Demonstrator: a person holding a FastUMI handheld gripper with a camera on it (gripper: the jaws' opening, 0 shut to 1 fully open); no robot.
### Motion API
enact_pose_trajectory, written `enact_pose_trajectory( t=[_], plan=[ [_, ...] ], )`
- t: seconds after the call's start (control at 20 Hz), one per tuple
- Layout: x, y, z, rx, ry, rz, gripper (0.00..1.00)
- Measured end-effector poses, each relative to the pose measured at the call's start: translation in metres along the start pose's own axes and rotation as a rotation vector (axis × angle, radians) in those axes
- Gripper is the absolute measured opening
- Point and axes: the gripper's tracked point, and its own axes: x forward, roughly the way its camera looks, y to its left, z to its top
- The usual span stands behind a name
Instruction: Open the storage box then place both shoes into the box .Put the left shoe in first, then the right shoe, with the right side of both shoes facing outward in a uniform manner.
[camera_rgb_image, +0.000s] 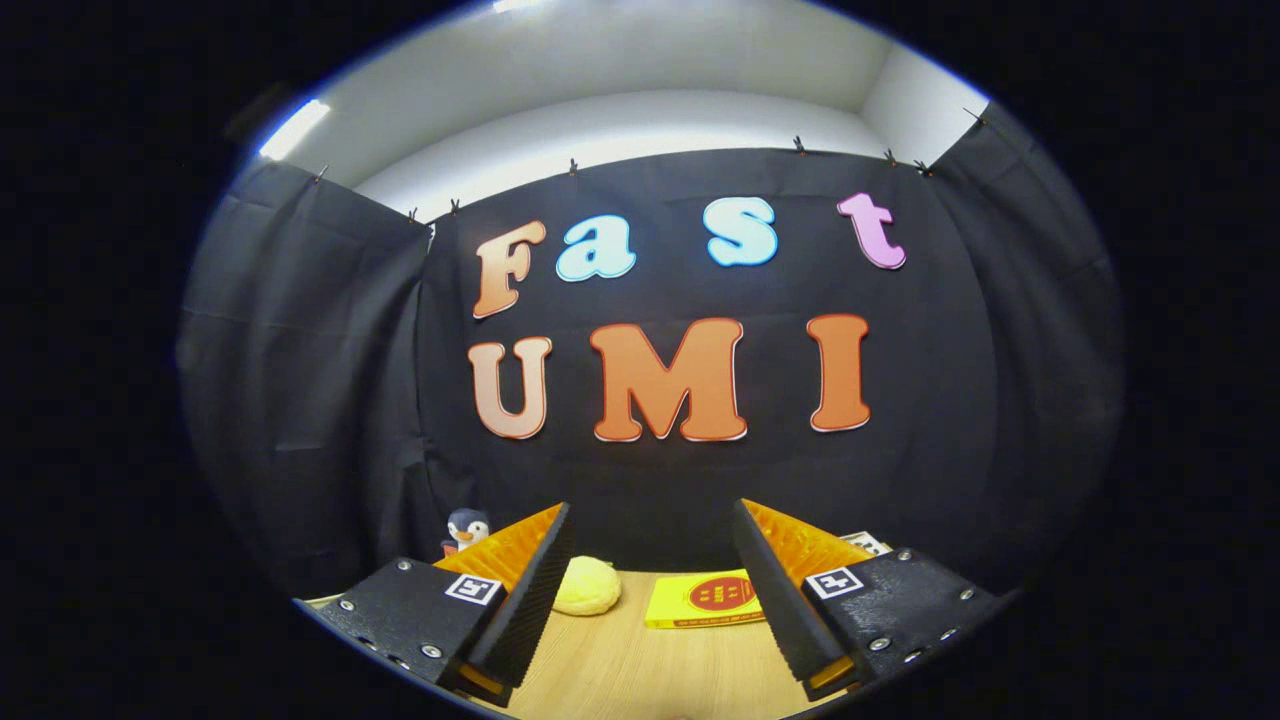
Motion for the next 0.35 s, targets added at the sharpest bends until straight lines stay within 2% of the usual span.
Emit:
enact_pose_trajectory(
  t=[0.35],
  plan=[
    [-0.015, -0.023, 0.02, -0.031, -0.076, 0.012, 0.95]
  ],
)
